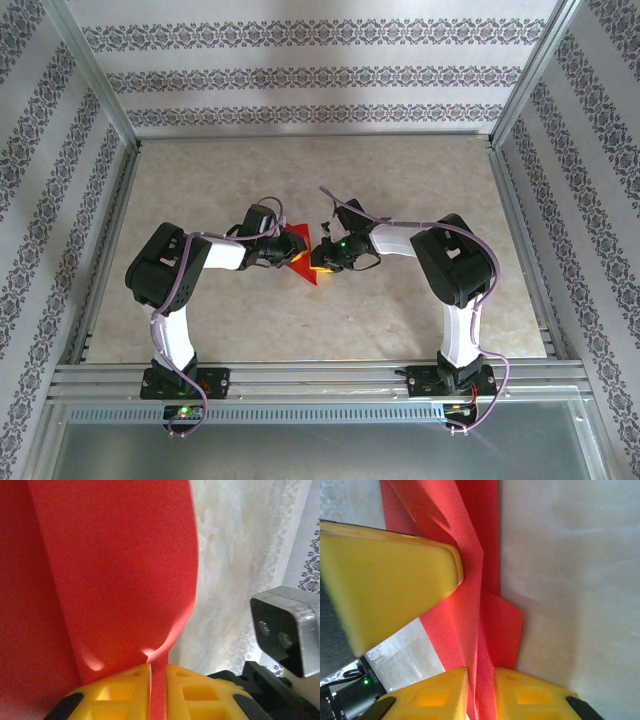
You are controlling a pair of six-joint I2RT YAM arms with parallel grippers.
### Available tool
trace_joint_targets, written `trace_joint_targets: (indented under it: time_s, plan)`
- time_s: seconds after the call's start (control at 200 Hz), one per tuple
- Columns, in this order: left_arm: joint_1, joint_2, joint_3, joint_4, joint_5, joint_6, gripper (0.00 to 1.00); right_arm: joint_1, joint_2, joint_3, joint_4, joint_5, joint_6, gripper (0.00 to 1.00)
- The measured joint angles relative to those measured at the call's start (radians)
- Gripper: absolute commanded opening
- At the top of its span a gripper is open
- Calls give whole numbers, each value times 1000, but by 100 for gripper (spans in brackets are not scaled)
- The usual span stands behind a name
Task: Fold a paper plane with a square sheet of paper (pick it up from the middle)
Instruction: Fourth fold the wing at the center of the table.
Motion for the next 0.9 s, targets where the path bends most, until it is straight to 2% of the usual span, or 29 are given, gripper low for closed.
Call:
trace_joint_targets:
  time_s: [0.405, 0.899]
  plan:
    - [8, -76, 3, -32, -22, 27, 18, 0, 5, 10, -3, 0, -24, 15]
    - [19, -53, 13, -76, -44, 51, 20, 0, 5, 17, -7, 0, -50, 21]
